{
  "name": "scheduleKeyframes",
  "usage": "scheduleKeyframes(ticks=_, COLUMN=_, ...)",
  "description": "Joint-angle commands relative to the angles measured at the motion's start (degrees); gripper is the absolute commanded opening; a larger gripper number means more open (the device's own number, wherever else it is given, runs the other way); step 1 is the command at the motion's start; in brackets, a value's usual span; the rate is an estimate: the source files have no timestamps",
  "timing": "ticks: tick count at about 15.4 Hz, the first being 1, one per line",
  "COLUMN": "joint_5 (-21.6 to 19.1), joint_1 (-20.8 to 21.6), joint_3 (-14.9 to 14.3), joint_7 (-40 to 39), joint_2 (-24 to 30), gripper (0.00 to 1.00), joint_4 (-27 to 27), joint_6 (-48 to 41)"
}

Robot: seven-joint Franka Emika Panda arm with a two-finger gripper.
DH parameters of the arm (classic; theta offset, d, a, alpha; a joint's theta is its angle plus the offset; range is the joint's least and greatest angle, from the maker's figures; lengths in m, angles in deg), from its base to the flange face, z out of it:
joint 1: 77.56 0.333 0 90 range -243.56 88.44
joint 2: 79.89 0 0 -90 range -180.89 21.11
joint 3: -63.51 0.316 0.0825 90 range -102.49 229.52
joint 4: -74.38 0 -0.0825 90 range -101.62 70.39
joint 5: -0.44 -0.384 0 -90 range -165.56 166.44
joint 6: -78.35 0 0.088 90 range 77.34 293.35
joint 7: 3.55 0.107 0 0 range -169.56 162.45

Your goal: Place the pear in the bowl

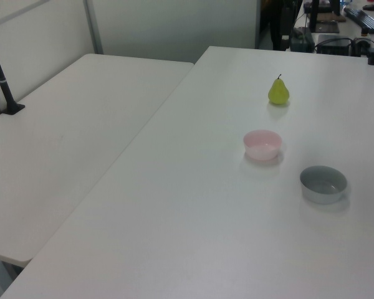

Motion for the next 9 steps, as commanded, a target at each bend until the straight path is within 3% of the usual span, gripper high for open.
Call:
scheduleKeyframes(ticks=1, joint_5=-0.1, joint_1=0.8, joint_3=-0.9, joint_7=-0.7, joint_2=0.8, gripper=1.00, joint_4=-1.1, joint_6=0.8)
scheduleKeyframes(ticks=9, joint_5=-0.1, joint_1=0.8, joint_3=-0.9, joint_7=-0.7, joint_2=0.9, gripper=1.00, joint_4=-1.1, joint_6=0.4)
